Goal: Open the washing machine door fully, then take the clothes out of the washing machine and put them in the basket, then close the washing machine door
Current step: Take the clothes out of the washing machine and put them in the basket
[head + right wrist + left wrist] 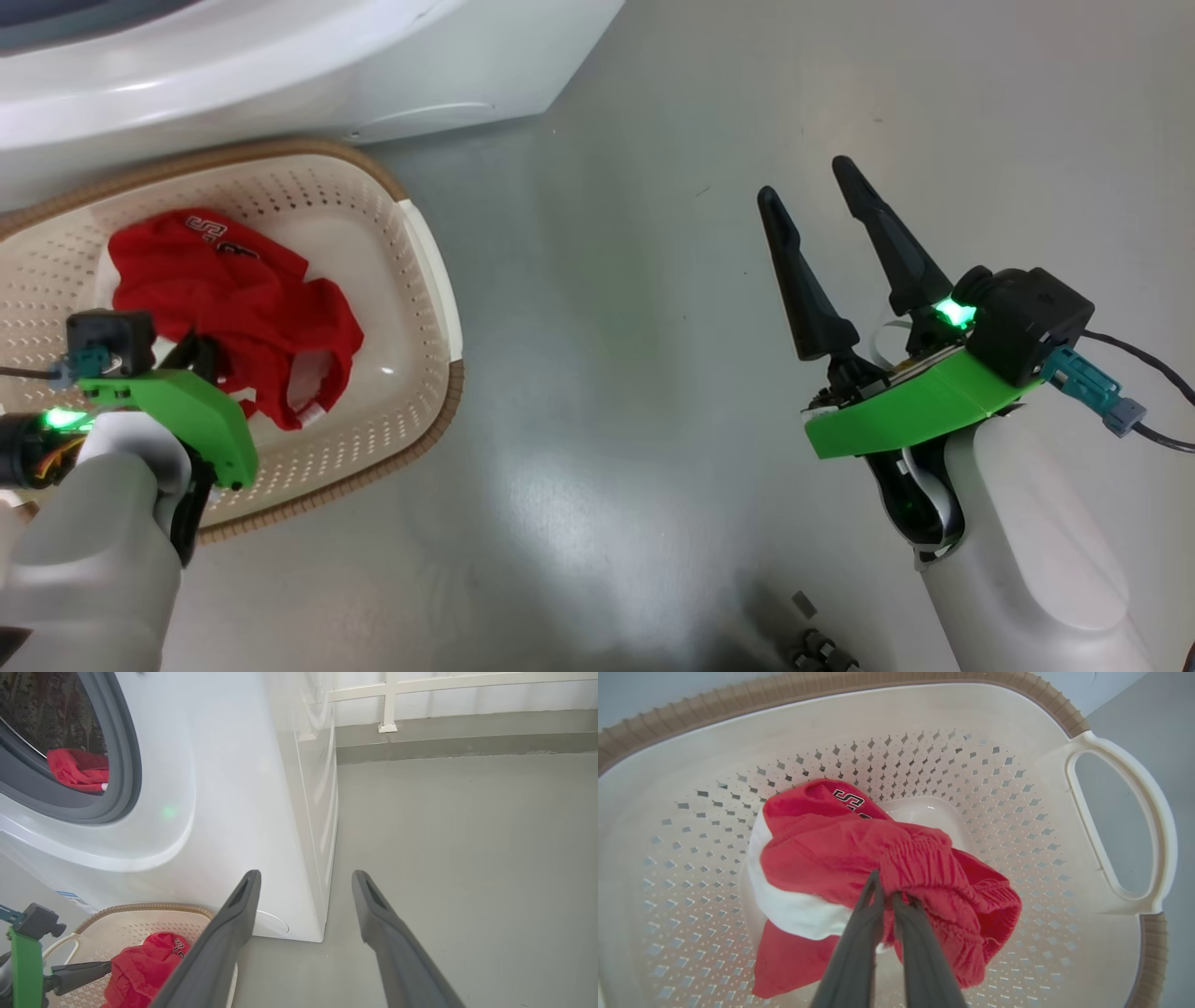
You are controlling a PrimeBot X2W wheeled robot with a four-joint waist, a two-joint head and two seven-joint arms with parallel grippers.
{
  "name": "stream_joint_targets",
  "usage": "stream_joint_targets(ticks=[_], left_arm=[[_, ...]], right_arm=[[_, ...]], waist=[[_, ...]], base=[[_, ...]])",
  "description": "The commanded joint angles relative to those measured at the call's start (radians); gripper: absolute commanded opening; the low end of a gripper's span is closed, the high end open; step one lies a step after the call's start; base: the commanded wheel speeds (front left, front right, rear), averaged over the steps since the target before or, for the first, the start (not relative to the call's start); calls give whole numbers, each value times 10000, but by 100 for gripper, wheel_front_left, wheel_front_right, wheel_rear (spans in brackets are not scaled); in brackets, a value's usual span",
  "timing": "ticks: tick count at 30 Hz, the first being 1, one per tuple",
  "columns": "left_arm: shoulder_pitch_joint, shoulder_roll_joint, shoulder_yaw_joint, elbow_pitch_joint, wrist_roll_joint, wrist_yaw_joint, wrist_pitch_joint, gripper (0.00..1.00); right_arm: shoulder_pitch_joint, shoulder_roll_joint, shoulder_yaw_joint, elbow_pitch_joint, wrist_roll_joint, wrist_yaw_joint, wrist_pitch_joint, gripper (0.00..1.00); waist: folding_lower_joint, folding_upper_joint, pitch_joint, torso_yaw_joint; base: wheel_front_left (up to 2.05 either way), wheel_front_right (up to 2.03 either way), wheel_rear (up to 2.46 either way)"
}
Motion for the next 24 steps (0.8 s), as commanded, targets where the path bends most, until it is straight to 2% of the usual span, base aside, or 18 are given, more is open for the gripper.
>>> stream_joint_targets(ticks=[1, 2, 3, 4, 17, 24], left_arm=[[-59, 371, 59, 12, -166, -30, -129, 44], [-40, 356, 2, 20, -234, -30, -144, 55], [-19, 345, -48, 27, -306, -30, -161, 81], [11, 333, -86, 27, -384, -30, -185, 100], [395, 187, -424, -554, -1373, -30, -385, 100], [537, 394, 87, -1405, -1501, -30, -395, 100]], right_arm=[[199, 81, 206, -198, -147, 16, -48, 100], [218, 75, 205, -183, -149, 16, -48, 100], [233, 69, 212, -167, -150, 16, -48, 100], [247, 60, 223, -150, -151, 16, -48, 100], [467, -169, 265, -7, -104, 16, -48, 100], [606, -323, 231, 38, -112, 16, -48, 100]], waist=[[0, -1, -95, 40], [0, -1, -151, 62], [0, -1, -201, 78], [0, -1, -264, 97], [0, -1, -894, 432], [0, -1, -1189, 676]], base=[[0, 0, 0], [0, 0, 0], [0, 0, 0], [0, 0, 0], [0, 0, 0], [0, 0, 0]])
